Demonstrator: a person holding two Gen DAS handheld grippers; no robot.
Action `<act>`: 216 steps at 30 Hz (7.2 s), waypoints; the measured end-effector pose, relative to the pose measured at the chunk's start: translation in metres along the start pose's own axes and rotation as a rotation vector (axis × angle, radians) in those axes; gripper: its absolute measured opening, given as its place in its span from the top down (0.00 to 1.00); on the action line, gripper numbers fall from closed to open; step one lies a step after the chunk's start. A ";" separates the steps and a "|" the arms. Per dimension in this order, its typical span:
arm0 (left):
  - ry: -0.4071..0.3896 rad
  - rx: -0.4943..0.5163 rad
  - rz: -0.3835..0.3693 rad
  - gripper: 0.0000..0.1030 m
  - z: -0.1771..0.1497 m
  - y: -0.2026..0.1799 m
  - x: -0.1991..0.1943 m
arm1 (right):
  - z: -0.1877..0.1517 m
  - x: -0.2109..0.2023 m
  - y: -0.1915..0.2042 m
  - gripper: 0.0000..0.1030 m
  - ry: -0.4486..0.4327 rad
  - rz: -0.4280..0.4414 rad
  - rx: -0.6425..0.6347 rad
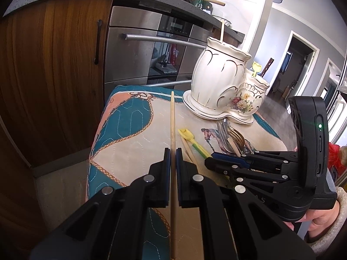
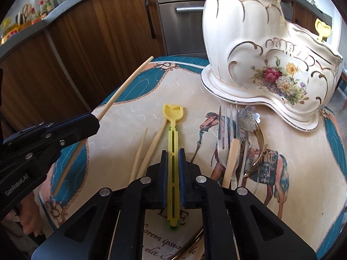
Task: Organize utensils
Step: 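Lower chopstick into the tall cup with left tool while right tool drops tongs into small cup, then open both tools and withdraw them back over the remaining utensils, then grasp a wooden chopstick with the left tool while the right tool grasps a silver fork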
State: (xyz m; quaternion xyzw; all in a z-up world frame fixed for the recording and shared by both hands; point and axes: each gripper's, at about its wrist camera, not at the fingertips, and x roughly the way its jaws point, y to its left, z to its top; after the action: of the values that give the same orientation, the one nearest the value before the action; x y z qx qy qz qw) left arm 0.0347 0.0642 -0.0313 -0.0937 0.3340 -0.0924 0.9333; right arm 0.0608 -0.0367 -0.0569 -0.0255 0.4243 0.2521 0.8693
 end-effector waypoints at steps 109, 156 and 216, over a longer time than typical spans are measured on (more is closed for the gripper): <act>-0.407 0.224 -0.168 0.83 0.123 -0.073 0.021 | 0.065 -0.090 -0.137 0.90 -0.649 -0.085 0.143; -0.157 0.227 0.093 0.07 0.026 -0.033 -0.028 | -0.028 -0.117 -0.075 0.07 -0.427 -0.120 0.088; 0.172 0.124 -0.032 0.59 -0.027 -0.045 0.026 | -0.042 -0.043 -0.042 0.92 -0.079 -0.025 -0.031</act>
State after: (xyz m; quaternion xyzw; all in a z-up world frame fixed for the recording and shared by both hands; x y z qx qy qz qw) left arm 0.0321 0.0114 -0.0564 -0.0328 0.4052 -0.1356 0.9035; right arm 0.0275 -0.1021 -0.0582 -0.0343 0.3854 0.2485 0.8880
